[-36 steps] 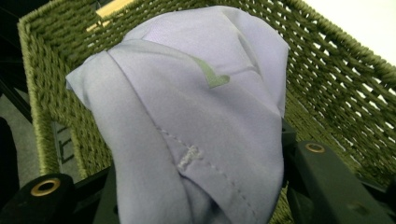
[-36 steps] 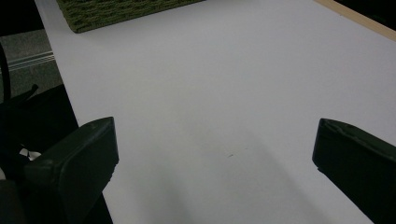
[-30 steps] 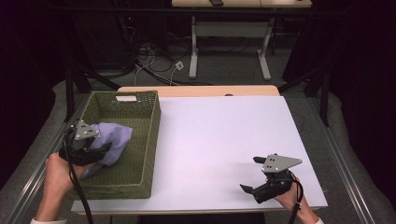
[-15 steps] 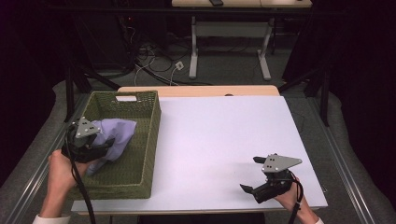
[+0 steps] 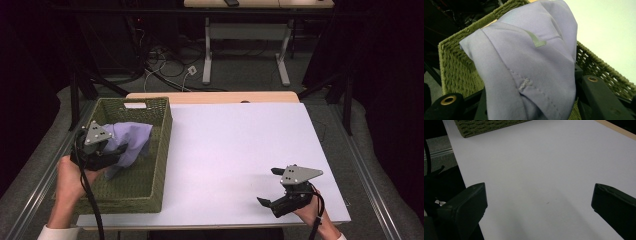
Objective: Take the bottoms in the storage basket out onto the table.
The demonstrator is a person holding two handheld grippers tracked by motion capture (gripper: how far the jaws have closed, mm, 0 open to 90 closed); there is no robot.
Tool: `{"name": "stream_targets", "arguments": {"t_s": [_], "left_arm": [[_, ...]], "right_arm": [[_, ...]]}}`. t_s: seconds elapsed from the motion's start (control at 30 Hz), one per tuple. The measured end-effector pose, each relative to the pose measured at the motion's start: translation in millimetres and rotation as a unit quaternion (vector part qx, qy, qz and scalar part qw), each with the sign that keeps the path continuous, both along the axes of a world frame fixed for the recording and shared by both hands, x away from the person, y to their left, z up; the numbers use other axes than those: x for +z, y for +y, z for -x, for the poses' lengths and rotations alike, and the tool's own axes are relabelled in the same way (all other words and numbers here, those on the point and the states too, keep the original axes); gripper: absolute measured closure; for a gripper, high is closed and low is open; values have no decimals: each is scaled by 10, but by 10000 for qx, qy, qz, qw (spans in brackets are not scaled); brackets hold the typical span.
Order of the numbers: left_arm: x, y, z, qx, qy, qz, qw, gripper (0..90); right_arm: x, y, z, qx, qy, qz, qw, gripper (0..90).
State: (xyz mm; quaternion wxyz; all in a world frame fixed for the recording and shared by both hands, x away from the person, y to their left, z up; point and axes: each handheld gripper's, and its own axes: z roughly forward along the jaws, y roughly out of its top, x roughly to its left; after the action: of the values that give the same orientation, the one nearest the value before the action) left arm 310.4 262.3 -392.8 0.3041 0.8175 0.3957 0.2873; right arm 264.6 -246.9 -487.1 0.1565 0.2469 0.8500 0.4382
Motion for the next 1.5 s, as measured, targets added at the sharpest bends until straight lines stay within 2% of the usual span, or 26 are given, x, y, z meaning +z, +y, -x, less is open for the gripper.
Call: {"name": "stream_targets", "arguments": {"t_s": [0.83, 1.5], "left_arm": [[121, -266, -44, -333, -201, 30, 9992, 575], [159, -453, -94, -583, -275, 16, 9979, 575]], "right_arm": [[-5, 0, -3, -24, 26, 0, 10000, 0], [-13, -4, -12, -32, 31, 13, 10000, 0]]}}
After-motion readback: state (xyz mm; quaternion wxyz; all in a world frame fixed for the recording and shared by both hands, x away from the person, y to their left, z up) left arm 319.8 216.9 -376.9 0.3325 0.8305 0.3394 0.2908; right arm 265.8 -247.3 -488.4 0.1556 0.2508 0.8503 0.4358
